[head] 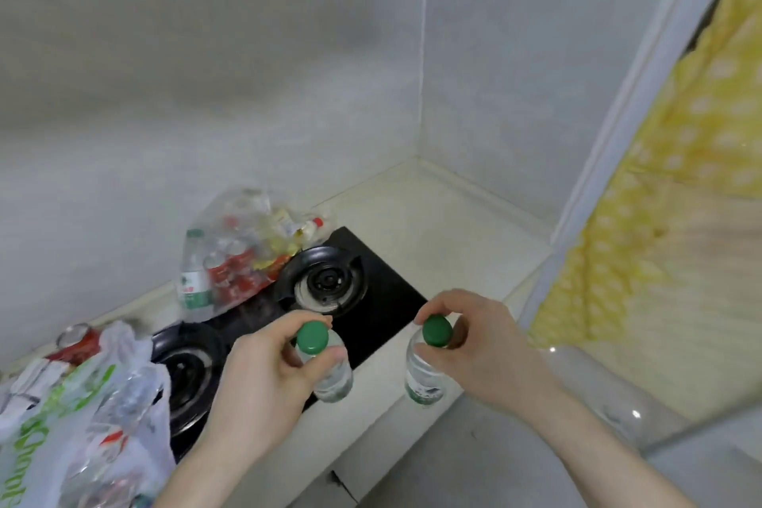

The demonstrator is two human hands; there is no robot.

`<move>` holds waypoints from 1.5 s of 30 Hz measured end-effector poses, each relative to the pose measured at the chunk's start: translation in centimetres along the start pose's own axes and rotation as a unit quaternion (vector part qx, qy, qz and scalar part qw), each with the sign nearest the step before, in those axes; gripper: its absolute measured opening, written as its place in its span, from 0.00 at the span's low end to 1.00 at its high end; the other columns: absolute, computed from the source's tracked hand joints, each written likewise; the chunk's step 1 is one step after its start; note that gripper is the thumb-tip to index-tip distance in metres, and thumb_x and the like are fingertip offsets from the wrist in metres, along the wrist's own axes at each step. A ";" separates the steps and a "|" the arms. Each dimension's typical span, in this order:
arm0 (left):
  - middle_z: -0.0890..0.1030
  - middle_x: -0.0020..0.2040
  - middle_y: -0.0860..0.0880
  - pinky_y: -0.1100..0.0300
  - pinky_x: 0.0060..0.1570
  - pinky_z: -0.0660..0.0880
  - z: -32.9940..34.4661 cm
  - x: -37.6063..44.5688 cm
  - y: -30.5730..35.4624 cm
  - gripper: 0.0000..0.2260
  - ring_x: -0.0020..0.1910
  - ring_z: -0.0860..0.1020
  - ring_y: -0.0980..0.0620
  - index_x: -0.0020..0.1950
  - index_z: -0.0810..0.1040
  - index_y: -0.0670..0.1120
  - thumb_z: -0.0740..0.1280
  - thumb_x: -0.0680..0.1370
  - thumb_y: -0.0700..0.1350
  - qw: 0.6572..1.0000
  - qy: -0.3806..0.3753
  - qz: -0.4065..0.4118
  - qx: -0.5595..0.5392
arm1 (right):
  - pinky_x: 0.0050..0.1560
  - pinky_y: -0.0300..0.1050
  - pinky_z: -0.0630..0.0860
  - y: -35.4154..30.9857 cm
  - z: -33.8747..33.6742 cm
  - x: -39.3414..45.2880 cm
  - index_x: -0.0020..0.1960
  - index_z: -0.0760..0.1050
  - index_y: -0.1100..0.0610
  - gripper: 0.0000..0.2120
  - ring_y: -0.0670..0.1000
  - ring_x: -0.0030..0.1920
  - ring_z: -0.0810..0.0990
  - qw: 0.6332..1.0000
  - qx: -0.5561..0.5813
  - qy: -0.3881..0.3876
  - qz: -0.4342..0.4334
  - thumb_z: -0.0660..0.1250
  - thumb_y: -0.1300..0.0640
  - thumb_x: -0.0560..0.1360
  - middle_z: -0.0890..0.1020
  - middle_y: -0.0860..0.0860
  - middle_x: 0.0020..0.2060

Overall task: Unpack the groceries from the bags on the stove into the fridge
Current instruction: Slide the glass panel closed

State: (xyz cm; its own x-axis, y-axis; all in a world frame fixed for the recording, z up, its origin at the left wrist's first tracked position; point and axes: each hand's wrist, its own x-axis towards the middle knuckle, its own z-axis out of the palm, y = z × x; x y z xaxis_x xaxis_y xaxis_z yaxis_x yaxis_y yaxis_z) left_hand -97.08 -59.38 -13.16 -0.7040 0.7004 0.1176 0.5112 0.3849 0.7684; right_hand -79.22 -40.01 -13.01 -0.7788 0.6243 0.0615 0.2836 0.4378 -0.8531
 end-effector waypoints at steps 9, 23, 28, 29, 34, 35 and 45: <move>0.77 0.33 0.46 0.60 0.33 0.69 15.2 7.5 11.6 0.14 0.29 0.70 0.53 0.51 0.83 0.64 0.80 0.70 0.53 0.978 -0.160 0.130 -0.034 | 0.36 0.33 0.69 8.8 -14.1 -4.7 0.48 0.79 0.41 0.13 0.44 0.33 0.77 0.977 -0.067 0.165 0.115 0.79 0.50 0.68 0.79 0.35 0.48; 0.73 0.28 0.56 0.61 0.35 0.68 39.0 16.3 28.9 0.12 0.31 0.74 0.51 0.51 0.82 0.65 0.79 0.71 0.54 0.837 -0.434 0.324 -0.080 | 0.33 0.33 0.68 16.3 -29.6 -11.1 0.45 0.79 0.42 0.12 0.45 0.30 0.75 0.844 -0.102 0.429 0.304 0.80 0.52 0.68 0.80 0.38 0.43; 0.66 0.26 0.55 0.59 0.32 0.60 45.6 18.4 34.9 0.12 0.27 0.64 0.56 0.53 0.82 0.64 0.78 0.72 0.55 0.754 -0.522 0.388 -0.089 | 0.33 0.32 0.70 17.2 -33.0 -13.4 0.44 0.80 0.43 0.11 0.45 0.31 0.75 0.765 -0.107 0.523 0.361 0.80 0.52 0.69 0.79 0.37 0.36; 0.65 0.26 0.56 0.58 0.32 0.60 47.0 18.3 36.0 0.11 0.27 0.64 0.56 0.53 0.82 0.63 0.78 0.72 0.55 0.737 -0.536 0.402 -0.087 | 0.34 0.33 0.71 17.1 -33.5 -13.9 0.44 0.80 0.43 0.11 0.45 0.31 0.75 0.750 -0.113 0.540 0.366 0.81 0.52 0.69 0.79 0.36 0.37; 0.68 0.25 0.56 0.60 0.32 0.62 52.4 15.7 41.9 0.12 0.27 0.65 0.57 0.50 0.83 0.61 0.80 0.70 0.53 0.652 -0.594 0.462 -0.098 | 0.38 0.38 0.75 16.0 -35.2 -17.9 0.46 0.80 0.45 0.11 0.47 0.34 0.76 0.668 -0.128 0.616 0.397 0.80 0.53 0.69 0.81 0.40 0.42; 0.70 0.26 0.55 0.60 0.32 0.63 53.4 15.0 43.2 0.13 0.27 0.66 0.58 0.51 0.84 0.62 0.80 0.69 0.55 0.638 -0.603 0.466 -0.108 | 0.37 0.37 0.74 15.7 -35.6 -18.9 0.46 0.80 0.44 0.11 0.46 0.33 0.76 0.652 -0.132 0.626 0.407 0.80 0.52 0.69 0.81 0.41 0.42; 0.79 0.34 0.55 0.59 0.38 0.68 60.9 2.6 54.9 0.15 0.30 0.69 0.55 0.53 0.85 0.61 0.81 0.68 0.52 0.519 -0.686 0.476 -0.182 | 0.32 0.31 0.67 14.9 -40.3 -30.4 0.43 0.80 0.45 0.11 0.44 0.28 0.72 0.534 -0.141 0.701 0.451 0.81 0.55 0.69 0.78 0.33 0.33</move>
State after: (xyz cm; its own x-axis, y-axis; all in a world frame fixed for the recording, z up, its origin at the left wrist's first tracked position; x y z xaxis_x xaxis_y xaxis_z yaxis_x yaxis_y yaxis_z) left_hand -40.79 0.19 -8.96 0.9239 0.3341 0.1865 0.0027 -0.4930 0.8700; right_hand -28.78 -26.36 -6.69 0.8748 0.4467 0.1874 0.4157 -0.4934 -0.7641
